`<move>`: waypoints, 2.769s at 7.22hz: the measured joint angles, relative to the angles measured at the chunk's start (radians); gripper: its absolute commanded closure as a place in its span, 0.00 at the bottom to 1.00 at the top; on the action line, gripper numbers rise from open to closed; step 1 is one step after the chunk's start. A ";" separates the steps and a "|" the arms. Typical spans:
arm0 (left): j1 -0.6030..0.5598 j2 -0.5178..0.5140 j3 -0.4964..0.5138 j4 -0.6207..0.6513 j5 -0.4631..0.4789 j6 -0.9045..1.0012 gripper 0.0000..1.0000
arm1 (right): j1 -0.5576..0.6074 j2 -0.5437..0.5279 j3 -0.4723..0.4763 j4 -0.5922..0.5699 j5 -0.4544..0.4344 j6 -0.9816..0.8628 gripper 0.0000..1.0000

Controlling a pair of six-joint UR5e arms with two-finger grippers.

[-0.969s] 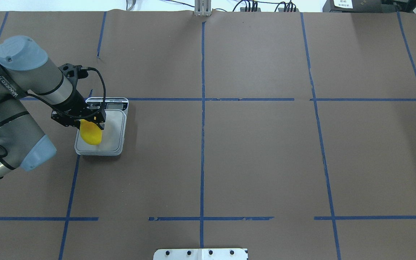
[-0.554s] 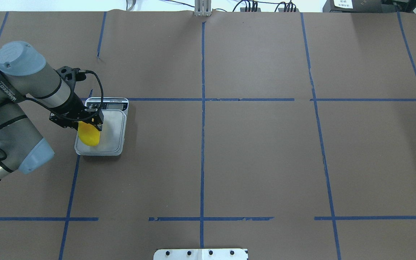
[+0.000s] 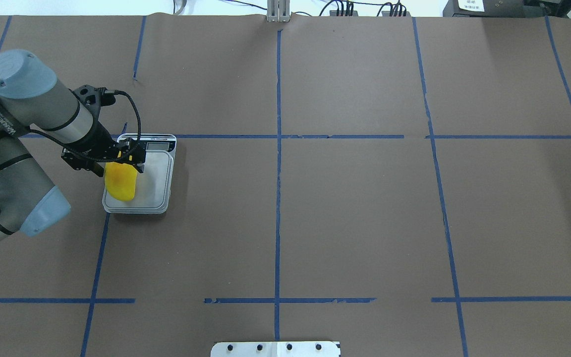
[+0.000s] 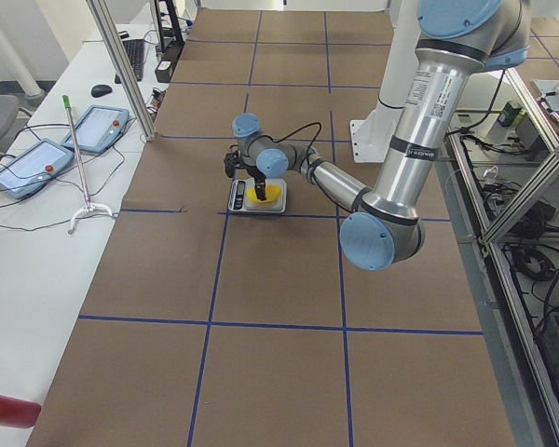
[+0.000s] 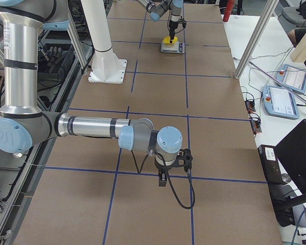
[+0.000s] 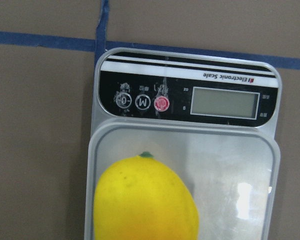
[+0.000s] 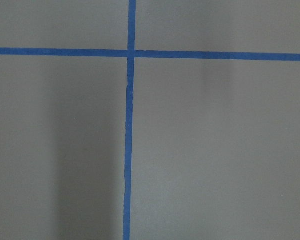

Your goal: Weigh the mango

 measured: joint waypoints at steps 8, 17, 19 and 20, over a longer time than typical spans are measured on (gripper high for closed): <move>-0.476 0.225 -0.078 0.278 -0.008 1.012 0.00 | 0.000 0.000 0.000 0.000 0.000 0.000 0.00; -0.738 0.290 0.192 0.059 -0.115 1.125 0.00 | 0.000 0.000 0.000 -0.001 0.000 0.000 0.00; -0.744 0.287 0.187 0.054 -0.114 0.997 0.00 | 0.000 0.000 0.000 0.000 0.000 0.000 0.00; -0.745 0.288 0.188 0.052 -0.113 0.975 0.00 | 0.000 0.000 0.000 0.000 0.000 0.000 0.00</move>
